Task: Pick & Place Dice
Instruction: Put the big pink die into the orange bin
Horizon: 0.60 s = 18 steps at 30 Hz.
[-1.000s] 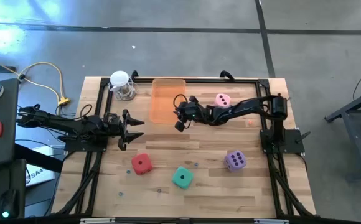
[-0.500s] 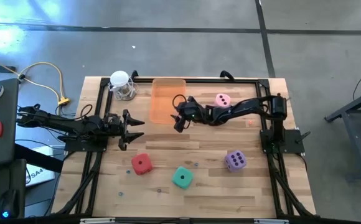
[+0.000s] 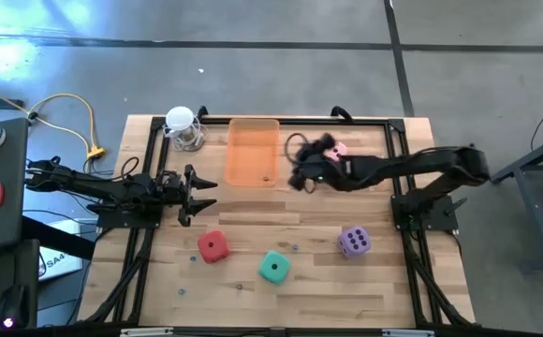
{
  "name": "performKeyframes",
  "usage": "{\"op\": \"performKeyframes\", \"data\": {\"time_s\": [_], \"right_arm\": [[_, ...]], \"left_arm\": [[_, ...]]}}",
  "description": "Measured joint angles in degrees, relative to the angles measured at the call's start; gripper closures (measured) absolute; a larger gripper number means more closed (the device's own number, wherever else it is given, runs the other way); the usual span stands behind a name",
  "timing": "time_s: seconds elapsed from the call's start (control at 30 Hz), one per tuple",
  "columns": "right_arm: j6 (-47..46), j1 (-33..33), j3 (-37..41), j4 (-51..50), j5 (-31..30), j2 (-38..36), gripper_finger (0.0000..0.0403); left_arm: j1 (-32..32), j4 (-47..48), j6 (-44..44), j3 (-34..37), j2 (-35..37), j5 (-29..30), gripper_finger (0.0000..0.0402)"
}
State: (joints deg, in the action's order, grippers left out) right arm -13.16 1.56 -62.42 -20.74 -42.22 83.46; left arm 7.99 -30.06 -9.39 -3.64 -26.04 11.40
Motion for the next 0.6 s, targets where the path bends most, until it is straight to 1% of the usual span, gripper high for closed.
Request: {"op": "performKeyframes", "data": {"time_s": [0.07,0.13,0.17,0.23,0.3,0.43,0.6], "right_arm": [[-9.17,0.53,0.00,-10.44,-0.89,-3.24,0.0156],[-18.51,2.02,0.00,-20.21,-0.31,-6.49,0.0156],[-21.92,3.11,0.00,-23.55,0.40,-7.75,0.0156],[-25.58,5.50,0.00,-27.68,2.51,-9.71,0.0156],[-25.99,8.03,0.03,-29.41,5.16,-10.29,0.0156],[-25.64,12.89,0.03,-29.16,12.37,-10.14,0.0156],[-22.93,15.87,0.03,-28.43,13.82,-8.37,0.0156]], "left_arm": [[0.00,-0.02,0.00,0.00,0.00,0.00,0.0161],[0.00,-0.01,0.00,0.00,0.00,0.01,0.0161],[0.00,-0.02,0.00,0.00,0.00,0.08,0.0161],[0.00,-0.22,0.00,0.00,0.00,0.72,0.0161],[0.00,-0.61,0.02,0.00,0.00,1.61,0.0161],[0.00,-0.83,0.02,0.00,0.00,3.21,0.0161],[0.00,-0.83,0.02,0.00,0.00,3.30,0.0161]]}}
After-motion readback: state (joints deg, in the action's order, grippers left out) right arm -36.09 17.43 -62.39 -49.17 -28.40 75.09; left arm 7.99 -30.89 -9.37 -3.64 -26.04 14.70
